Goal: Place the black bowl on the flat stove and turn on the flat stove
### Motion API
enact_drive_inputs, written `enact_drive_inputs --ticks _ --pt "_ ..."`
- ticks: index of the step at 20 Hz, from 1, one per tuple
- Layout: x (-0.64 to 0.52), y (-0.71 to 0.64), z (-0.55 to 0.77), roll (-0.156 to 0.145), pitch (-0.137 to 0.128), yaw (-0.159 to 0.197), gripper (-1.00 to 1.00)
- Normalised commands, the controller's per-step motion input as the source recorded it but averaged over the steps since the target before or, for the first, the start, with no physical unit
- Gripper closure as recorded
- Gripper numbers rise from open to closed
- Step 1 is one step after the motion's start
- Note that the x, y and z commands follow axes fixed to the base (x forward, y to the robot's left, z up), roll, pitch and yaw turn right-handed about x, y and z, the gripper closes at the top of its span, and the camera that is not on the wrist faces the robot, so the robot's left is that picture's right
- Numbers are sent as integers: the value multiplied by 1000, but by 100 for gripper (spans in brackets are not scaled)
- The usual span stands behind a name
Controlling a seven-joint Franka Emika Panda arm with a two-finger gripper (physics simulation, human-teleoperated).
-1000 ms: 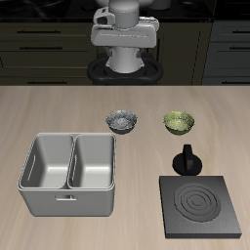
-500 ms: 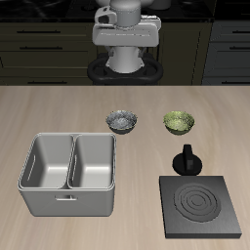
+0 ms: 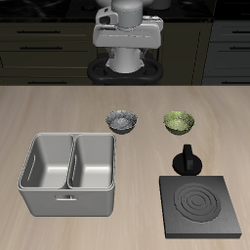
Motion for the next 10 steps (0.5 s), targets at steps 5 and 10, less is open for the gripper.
enact_drive_inputs --ticks 5,10 --pt "130 -33 -284 -22 36 10 -100" --pt "105 130 -351 23 55 13 -100"
